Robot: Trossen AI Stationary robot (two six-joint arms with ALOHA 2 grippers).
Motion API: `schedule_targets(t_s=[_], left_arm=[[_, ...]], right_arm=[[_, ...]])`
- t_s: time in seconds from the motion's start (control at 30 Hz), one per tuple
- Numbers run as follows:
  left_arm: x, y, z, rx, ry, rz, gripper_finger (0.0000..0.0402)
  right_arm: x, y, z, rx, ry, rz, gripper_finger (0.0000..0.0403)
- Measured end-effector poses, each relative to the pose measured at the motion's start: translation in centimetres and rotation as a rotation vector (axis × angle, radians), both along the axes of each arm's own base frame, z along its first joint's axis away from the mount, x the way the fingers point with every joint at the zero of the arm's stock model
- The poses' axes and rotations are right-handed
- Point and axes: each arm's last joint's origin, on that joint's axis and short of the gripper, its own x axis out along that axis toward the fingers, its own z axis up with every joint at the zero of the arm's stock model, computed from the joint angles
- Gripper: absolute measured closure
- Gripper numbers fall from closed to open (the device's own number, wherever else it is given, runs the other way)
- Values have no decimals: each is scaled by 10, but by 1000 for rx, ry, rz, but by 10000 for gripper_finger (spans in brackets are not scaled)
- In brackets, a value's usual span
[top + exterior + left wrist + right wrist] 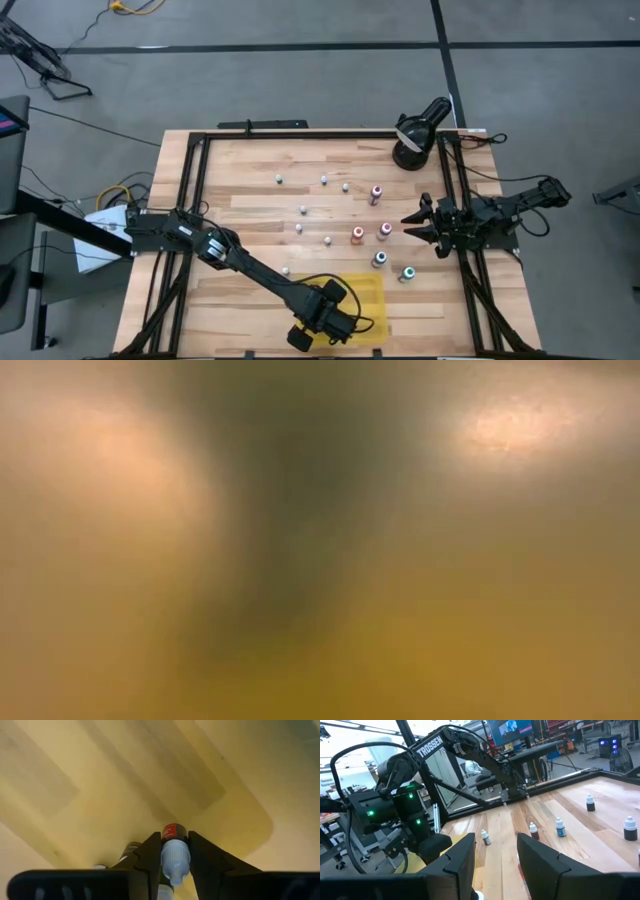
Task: Pick & Place food coloring
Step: Put the small red food coloring bottle in the yellow bin, then put the small green food coloring bottle in the yellow bin
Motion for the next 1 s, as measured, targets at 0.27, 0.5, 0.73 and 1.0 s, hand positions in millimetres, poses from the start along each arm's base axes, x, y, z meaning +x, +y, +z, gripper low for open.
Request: schedule_targets(t_s=[0.27, 0.5, 0.73, 1.0], left_arm=[[0, 0, 0, -1, 0, 0, 305], [0, 0, 0, -1, 0, 5, 298], [0, 0, 0, -2, 0, 10, 292], [0, 1, 12, 9, 0, 12, 291]], right_arm=[[0, 0, 0, 0, 0, 0, 266], [0, 0, 0, 0, 0, 0, 264], [0, 0, 0, 0, 0, 0, 265], [0, 0, 0, 0, 0, 0, 266]])
